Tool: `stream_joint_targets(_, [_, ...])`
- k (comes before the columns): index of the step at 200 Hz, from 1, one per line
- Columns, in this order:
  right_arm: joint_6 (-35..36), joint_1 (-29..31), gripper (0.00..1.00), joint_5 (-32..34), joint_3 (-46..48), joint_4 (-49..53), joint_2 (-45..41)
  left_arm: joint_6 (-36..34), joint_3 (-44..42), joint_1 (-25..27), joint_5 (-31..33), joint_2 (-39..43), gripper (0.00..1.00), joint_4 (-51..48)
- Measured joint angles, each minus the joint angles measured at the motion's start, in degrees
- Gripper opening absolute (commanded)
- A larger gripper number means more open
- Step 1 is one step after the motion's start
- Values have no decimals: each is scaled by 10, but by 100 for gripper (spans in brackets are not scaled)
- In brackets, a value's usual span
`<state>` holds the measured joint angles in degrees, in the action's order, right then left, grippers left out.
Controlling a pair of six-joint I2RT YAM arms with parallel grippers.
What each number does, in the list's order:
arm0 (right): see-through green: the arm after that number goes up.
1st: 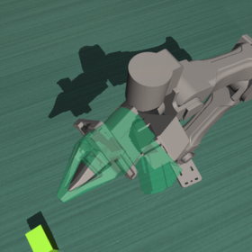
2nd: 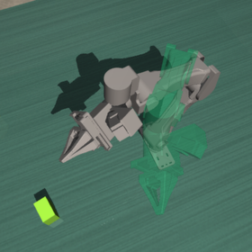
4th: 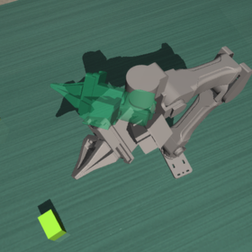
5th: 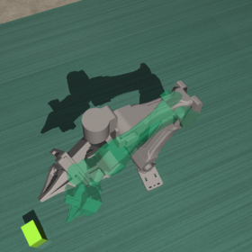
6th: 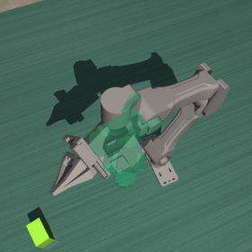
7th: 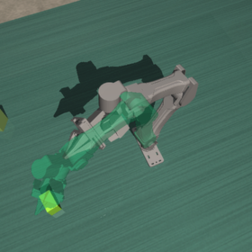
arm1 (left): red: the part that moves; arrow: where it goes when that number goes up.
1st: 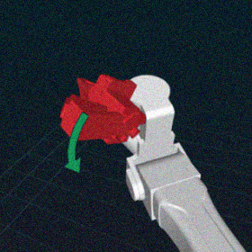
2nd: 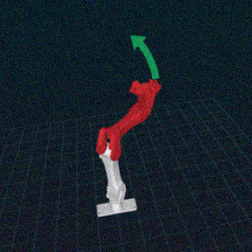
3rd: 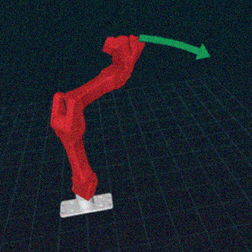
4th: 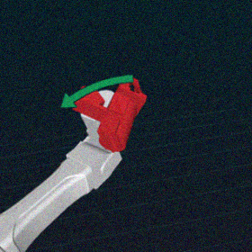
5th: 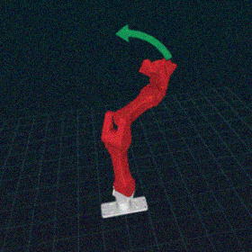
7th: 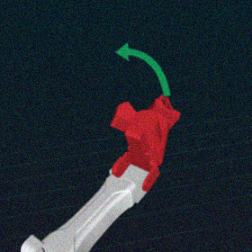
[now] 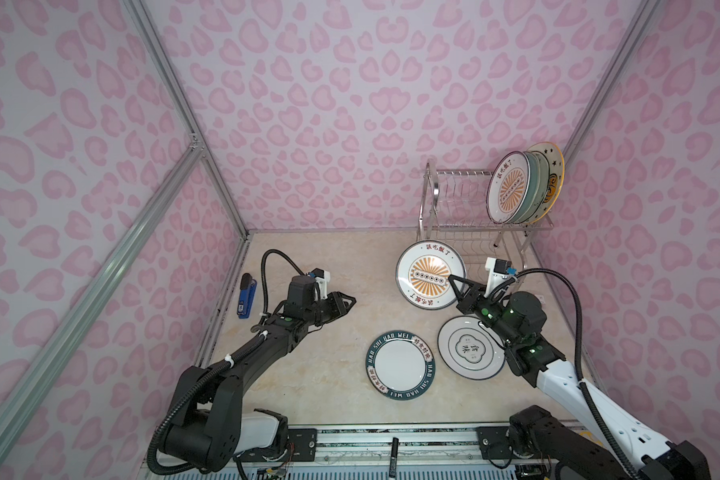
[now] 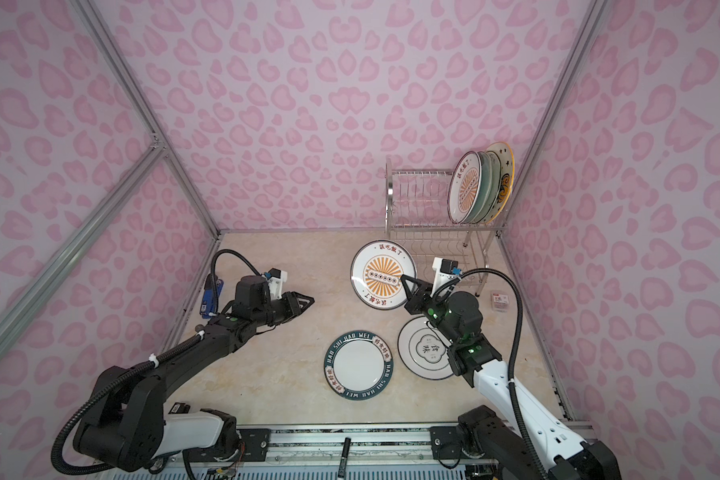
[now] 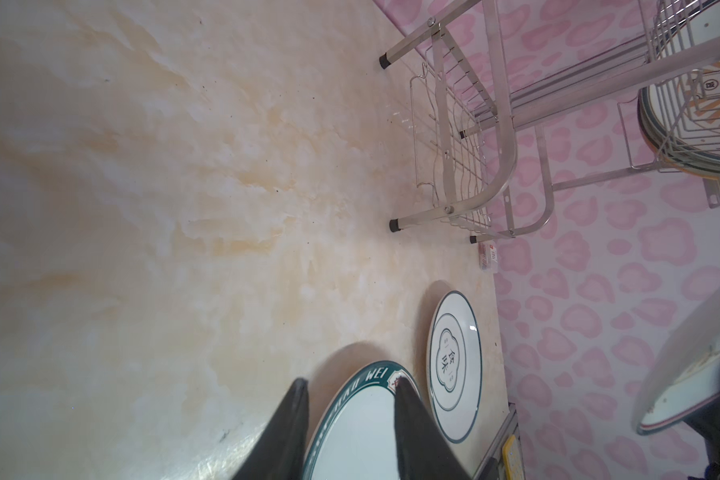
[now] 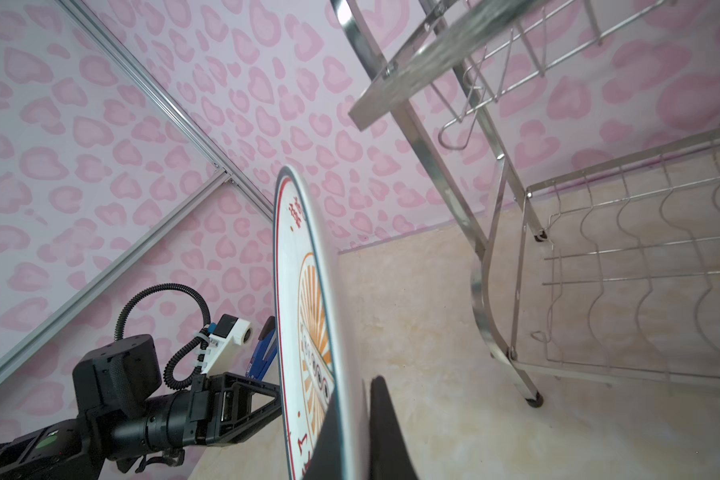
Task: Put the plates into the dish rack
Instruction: 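Lift the sunburst plate with the right gripper toward the dish rack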
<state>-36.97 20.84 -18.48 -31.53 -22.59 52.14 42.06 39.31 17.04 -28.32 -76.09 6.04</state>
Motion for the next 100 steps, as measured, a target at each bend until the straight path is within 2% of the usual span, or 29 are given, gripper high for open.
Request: stream_joint_targets(100, [70, -71, 0, -26, -110, 84, -51, 0, 9, 0, -4, -3, 37, 0])
